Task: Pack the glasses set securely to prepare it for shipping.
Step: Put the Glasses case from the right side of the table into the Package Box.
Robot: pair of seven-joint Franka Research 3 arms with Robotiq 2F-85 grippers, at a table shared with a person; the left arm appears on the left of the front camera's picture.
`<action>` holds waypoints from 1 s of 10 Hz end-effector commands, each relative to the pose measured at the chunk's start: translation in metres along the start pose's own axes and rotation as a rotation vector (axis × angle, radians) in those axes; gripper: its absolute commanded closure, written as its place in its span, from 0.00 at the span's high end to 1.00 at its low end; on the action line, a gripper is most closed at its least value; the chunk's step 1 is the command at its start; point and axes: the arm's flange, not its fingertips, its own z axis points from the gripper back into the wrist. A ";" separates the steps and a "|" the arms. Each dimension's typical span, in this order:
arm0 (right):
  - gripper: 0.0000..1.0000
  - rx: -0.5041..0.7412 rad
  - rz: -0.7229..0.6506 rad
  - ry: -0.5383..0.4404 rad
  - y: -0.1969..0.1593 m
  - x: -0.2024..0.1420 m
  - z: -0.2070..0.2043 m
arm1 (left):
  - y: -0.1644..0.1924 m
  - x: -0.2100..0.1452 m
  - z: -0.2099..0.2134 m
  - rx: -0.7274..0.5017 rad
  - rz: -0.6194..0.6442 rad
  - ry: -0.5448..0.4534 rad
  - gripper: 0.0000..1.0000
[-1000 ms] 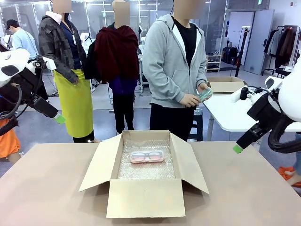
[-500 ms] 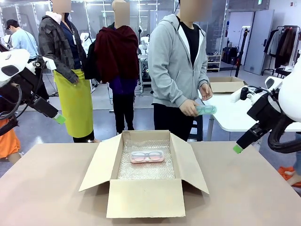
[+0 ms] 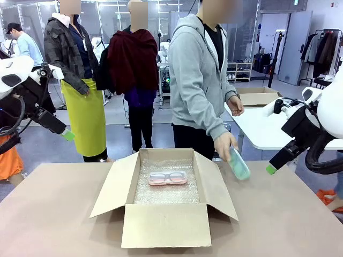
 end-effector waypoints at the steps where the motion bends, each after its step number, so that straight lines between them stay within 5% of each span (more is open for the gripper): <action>1: 1.00 -0.003 -0.001 0.003 0.001 0.001 -0.001 | 0.001 0.001 0.003 -0.005 -0.008 -0.008 1.00; 8: 1.00 0.000 0.000 0.000 0.000 0.000 0.000 | 0.001 0.001 0.003 -0.005 -0.008 -0.008 1.00; 10: 1.00 -0.008 -0.143 0.030 -0.016 0.013 -0.007 | 0.001 0.001 0.003 -0.005 -0.008 -0.008 1.00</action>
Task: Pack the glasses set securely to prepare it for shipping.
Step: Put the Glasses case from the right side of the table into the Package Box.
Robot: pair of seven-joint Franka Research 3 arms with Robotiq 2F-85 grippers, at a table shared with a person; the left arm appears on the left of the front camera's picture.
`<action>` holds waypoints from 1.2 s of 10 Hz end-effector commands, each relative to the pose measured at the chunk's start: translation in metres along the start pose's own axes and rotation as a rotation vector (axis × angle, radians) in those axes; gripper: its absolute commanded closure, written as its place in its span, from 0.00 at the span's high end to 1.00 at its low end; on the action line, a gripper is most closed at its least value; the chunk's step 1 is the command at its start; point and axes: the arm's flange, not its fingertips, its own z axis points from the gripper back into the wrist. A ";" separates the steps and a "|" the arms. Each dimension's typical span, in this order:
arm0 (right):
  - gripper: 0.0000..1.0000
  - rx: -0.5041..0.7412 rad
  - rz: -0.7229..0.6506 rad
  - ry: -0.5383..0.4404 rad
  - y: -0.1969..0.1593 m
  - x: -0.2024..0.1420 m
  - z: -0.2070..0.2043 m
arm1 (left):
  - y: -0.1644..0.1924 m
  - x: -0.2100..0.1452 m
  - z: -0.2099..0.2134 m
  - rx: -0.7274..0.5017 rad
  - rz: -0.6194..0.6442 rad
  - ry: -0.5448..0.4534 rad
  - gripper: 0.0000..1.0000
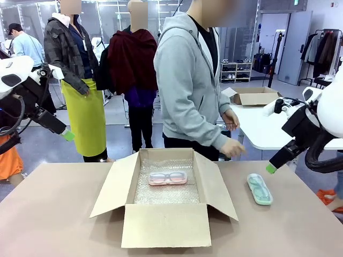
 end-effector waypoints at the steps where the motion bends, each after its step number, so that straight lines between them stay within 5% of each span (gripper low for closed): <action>1: 1.00 0.024 -0.144 0.048 -0.017 0.015 -0.006 | 0.001 0.001 0.003 -0.005 -0.008 -0.008 1.00; 8: 1.00 0.061 -0.458 0.180 -0.108 0.053 -0.082 | 0.001 0.001 0.003 -0.005 -0.008 -0.008 1.00; 12: 1.00 -0.004 -0.534 0.197 -0.121 0.067 -0.120 | 0.001 0.001 0.003 -0.005 -0.008 -0.008 1.00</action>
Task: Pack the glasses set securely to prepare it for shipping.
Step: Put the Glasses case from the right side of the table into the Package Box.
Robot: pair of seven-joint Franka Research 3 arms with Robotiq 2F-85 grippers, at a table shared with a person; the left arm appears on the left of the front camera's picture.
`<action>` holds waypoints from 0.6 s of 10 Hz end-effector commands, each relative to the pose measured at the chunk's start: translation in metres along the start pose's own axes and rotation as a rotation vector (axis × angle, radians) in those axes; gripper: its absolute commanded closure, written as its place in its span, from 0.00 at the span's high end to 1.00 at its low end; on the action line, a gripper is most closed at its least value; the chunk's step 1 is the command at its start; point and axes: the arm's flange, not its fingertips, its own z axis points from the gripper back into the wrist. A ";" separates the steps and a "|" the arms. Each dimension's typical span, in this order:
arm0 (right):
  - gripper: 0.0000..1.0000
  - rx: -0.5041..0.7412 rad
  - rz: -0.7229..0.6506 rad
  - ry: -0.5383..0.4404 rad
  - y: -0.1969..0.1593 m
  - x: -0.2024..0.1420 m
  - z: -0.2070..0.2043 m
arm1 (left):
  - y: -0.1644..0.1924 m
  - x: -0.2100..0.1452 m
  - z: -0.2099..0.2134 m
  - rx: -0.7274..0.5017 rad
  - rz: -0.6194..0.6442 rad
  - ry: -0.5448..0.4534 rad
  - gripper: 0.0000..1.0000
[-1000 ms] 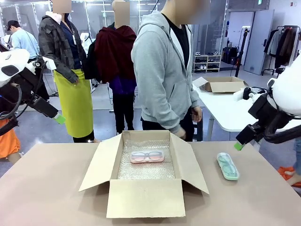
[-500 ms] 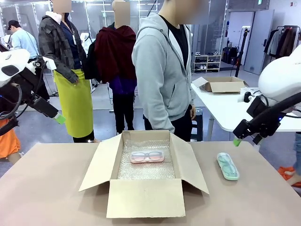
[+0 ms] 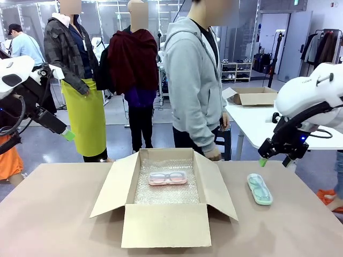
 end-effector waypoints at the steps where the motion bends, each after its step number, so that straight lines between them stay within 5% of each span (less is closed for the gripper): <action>1: 1.00 -0.049 -0.059 -0.012 0.009 0.006 -0.003 | 0.001 0.000 0.003 -0.005 -0.007 -0.008 1.00; 6: 1.00 -0.105 -0.084 0.042 0.015 0.019 -0.029 | 0.001 0.000 0.003 -0.005 -0.007 -0.008 1.00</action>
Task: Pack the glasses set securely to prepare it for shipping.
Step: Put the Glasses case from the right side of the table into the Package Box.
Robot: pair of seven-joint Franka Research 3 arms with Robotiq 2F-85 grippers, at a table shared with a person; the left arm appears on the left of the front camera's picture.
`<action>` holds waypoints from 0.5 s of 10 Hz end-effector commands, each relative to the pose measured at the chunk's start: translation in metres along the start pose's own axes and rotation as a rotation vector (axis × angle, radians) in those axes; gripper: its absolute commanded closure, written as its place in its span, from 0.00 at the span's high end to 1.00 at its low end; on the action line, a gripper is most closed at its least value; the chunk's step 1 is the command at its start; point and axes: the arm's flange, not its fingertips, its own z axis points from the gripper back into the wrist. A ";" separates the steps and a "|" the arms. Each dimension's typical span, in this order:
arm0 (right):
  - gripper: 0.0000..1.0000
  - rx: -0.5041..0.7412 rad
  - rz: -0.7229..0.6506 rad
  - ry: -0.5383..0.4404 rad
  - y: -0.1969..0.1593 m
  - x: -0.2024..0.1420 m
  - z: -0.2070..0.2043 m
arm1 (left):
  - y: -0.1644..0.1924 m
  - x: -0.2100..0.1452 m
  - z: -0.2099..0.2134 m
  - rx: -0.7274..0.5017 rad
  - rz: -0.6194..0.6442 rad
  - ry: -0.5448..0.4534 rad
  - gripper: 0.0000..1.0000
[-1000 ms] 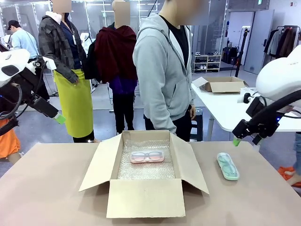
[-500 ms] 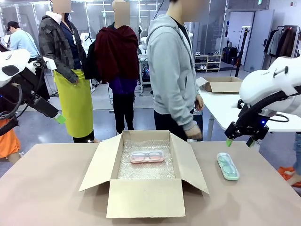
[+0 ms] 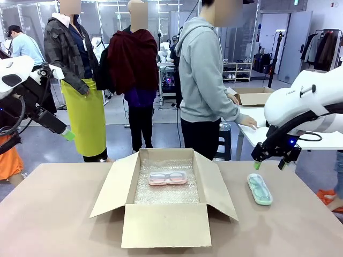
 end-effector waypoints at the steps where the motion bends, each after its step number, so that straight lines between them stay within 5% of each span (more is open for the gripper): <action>1: 1.00 -0.056 -0.043 0.003 0.006 0.008 -0.018 | 0.001 0.000 0.003 -0.005 -0.007 -0.008 1.00; 5: 1.00 -0.131 -0.063 0.011 0.013 0.009 -0.055 | 0.001 0.000 0.003 -0.005 -0.007 -0.008 1.00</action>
